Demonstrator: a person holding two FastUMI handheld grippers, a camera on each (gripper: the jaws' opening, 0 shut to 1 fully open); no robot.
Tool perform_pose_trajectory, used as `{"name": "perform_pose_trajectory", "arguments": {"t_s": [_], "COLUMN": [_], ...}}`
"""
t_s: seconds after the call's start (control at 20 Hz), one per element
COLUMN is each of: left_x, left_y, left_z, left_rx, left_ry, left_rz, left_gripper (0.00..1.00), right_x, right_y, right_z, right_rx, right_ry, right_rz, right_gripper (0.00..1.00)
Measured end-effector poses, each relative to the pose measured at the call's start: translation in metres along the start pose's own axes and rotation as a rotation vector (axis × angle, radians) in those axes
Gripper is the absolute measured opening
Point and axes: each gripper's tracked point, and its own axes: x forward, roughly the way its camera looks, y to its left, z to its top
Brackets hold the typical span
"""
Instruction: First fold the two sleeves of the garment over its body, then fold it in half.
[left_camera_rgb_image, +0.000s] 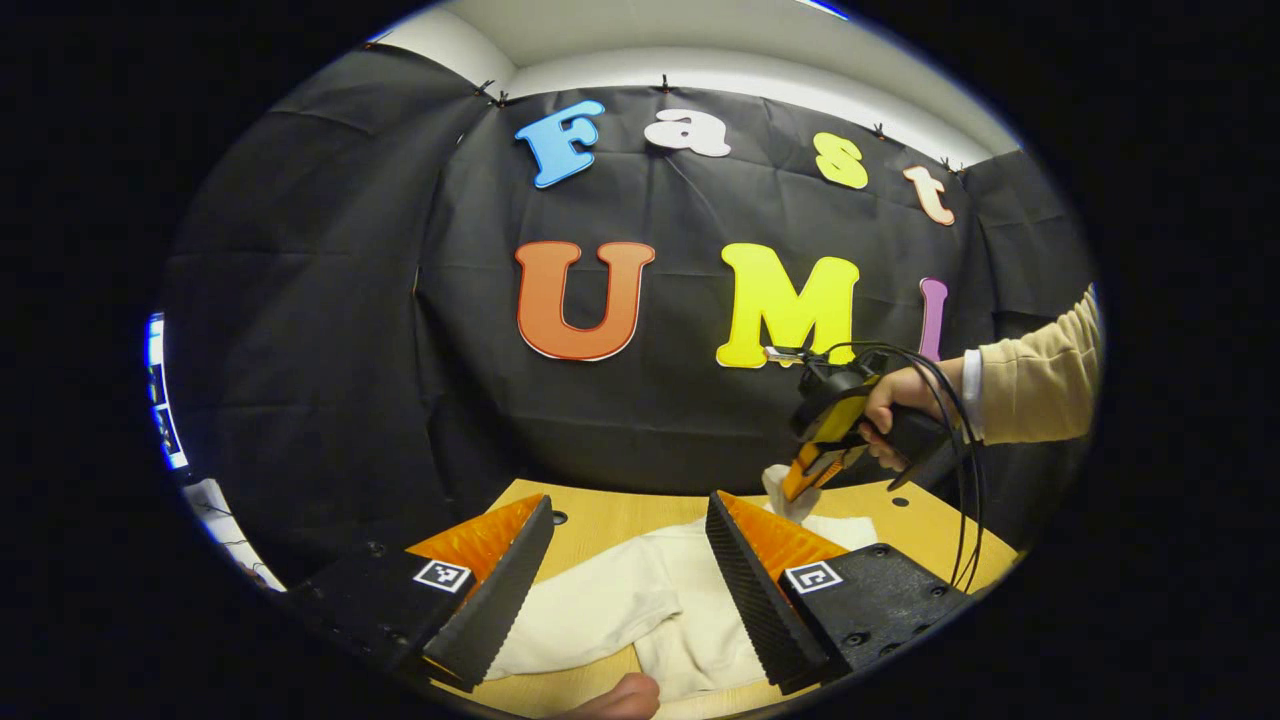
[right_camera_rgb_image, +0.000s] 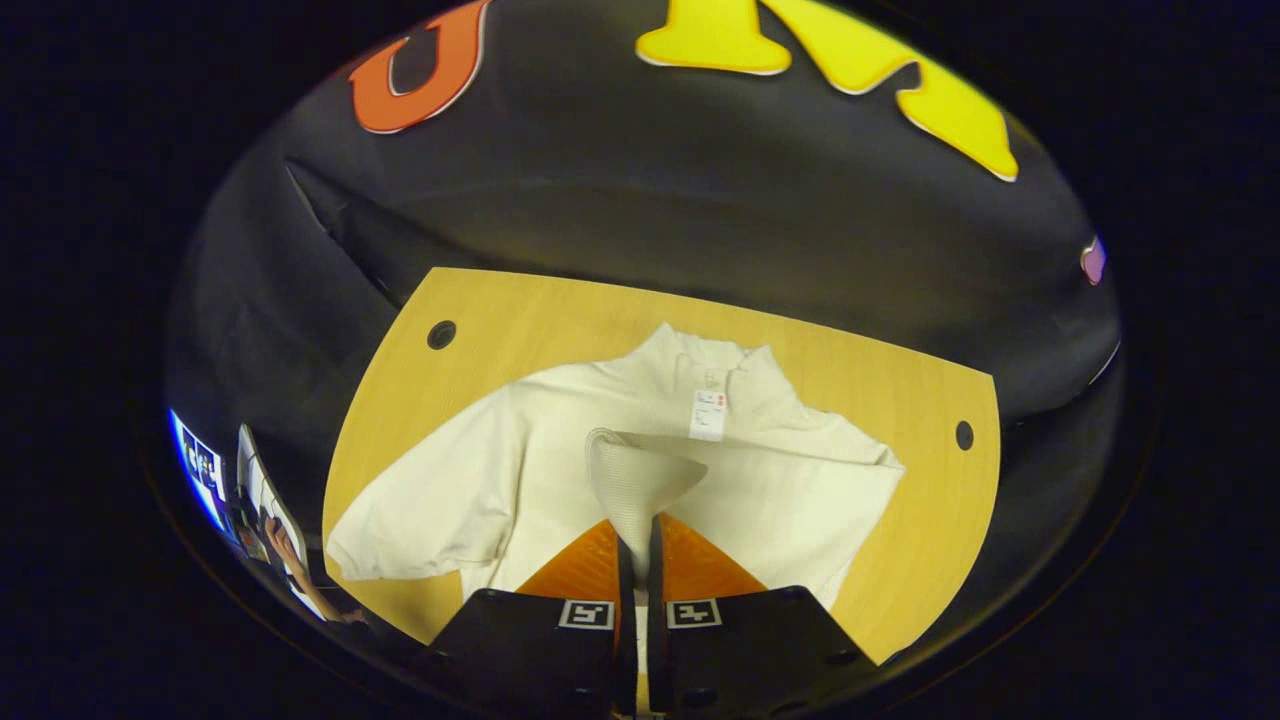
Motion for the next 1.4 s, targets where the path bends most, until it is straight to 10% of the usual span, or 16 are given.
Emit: {"name": "perform_pose_trajectory", "arguments": {"t_s": [0.75, 1.05, 1.4], "left_x": [0.014, 0.005, -0.018], "left_y": [0.012, 0.016, 0.011], "left_z": [-0.016, -0.002, -0.004], "left_rx": [0.016, 0.009, 0.043], "left_ry": [0.010, -0.016, -0.004], "left_rz": [0.006, 0.019, 0.073], "left_gripper": [0.98, 0.97, 0.98], "right_x": [0.134, 0.084, -0.003], "right_y": [0.121, 0.120, 0.067], "right_z": [-0.028, -0.027, 0.011], "right_rx": [-0.084, -0.120, -0.134], "right_ry": [0.118, 0.062, -0.197], "right_rz": [0.048, 0.120, 0.073], "right_gripper": [0.16, 0.86, 0.97]}}
